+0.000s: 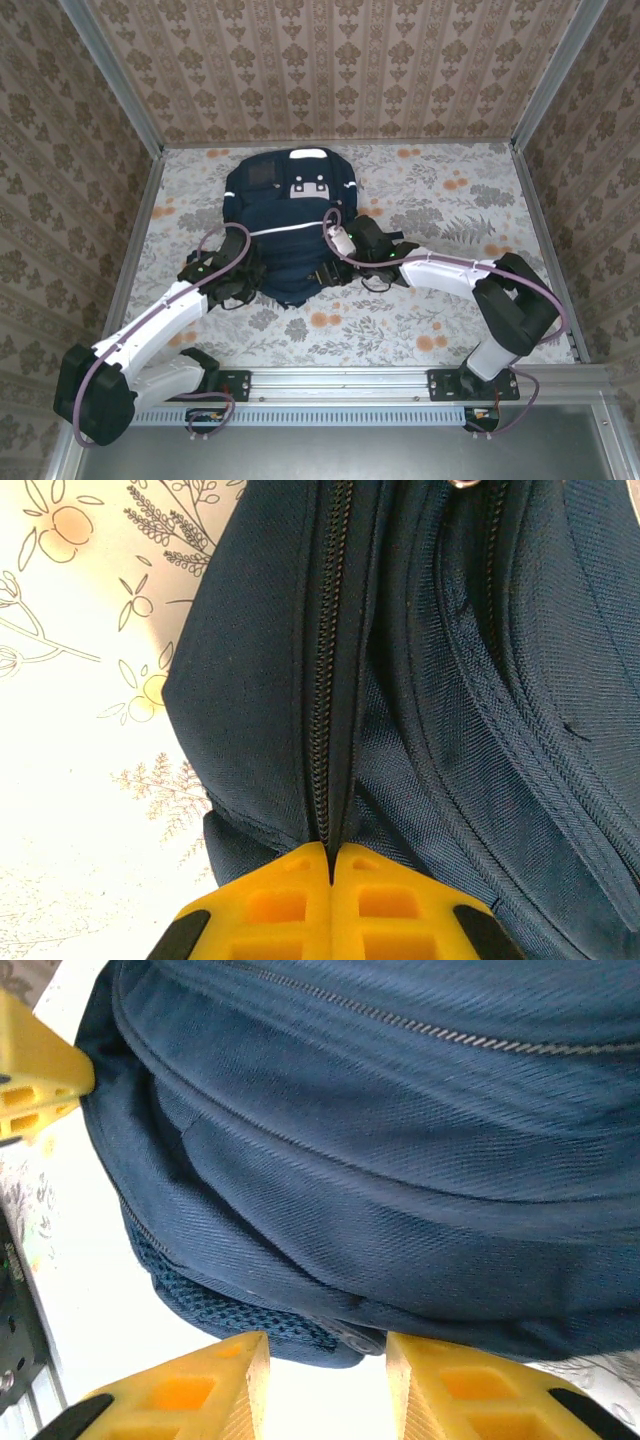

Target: Pack the student bag

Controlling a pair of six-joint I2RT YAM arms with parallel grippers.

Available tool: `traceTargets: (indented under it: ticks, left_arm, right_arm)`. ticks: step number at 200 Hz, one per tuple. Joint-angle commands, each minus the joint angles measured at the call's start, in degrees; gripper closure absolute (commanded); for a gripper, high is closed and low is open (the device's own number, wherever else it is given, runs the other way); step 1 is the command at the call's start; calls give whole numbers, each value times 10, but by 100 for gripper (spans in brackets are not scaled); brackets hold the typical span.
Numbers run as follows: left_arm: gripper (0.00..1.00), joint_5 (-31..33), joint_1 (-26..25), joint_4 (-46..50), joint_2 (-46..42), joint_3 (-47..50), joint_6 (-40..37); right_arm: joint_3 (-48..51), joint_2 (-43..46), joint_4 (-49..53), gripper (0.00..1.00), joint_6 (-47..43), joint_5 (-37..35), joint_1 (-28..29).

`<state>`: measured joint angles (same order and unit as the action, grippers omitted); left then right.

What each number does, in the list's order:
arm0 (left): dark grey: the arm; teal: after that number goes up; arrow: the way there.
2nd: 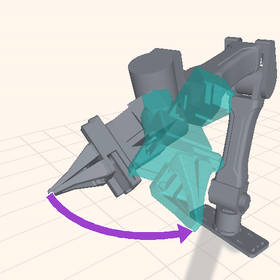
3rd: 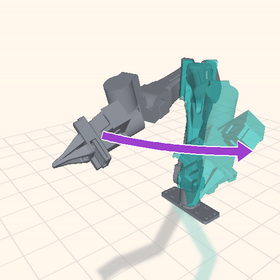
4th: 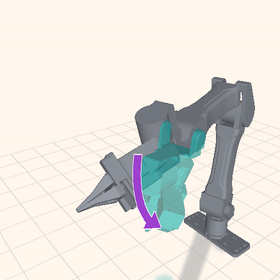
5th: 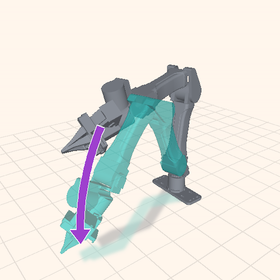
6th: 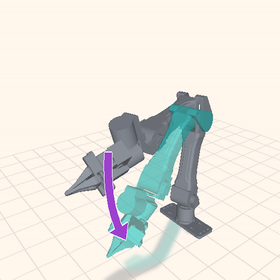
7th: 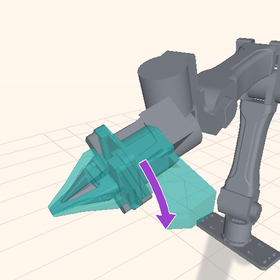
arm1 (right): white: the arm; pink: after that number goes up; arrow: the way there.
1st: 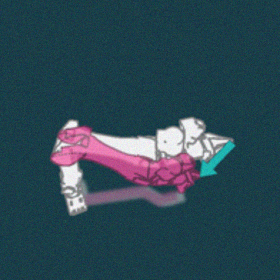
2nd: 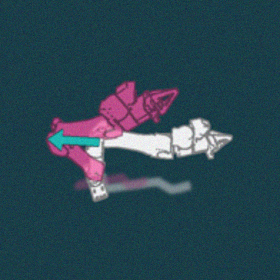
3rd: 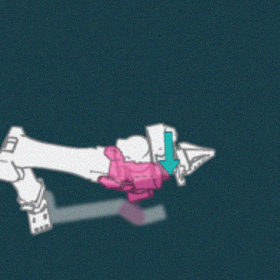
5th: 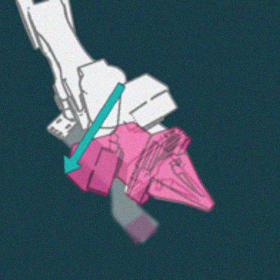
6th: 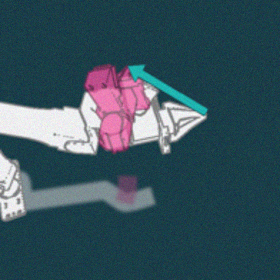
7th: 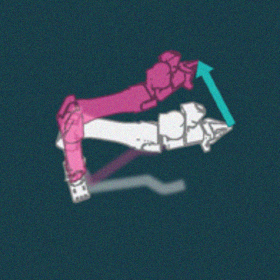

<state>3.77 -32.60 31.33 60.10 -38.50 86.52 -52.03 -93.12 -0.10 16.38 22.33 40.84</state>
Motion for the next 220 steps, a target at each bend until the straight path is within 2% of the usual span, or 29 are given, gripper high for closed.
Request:
traceTargets:
  ticks: [1, 30, 58, 95, 163, 191, 220]
  left_arm:
    - [100, 2, 4, 23, -13, 8, -3]
    - [100, 0, 5, 21, -8, 8, -3]
    - [100, -3, 7, 19, -2, 3, -7]
    - [100, -8, 8, 11, 6, 1, -8]
    - [100, -13, 10, 5, 15, 0, -11]
    - [100, -14, 10, 6, 18, -5, -15]
    - [100, -15, 12, 6, 19, -6, -17]
  right_arm:
    - [-18, -18, -18, 62, -17, 40, 12]
    - [-22, -34, -18, 60, -21, 16, 24]
    - [-25, -37, -14, 53, -34, -30, 24]
    - [-37, -47, 1, 46, -51, -50, 22]
    - [-45, -78, -5, 39, -57, -31, 13]
    - [-48, -84, -6, 39, -57, -27, 9]
    - [-42, -69, -5, 55, -54, -8, 6]
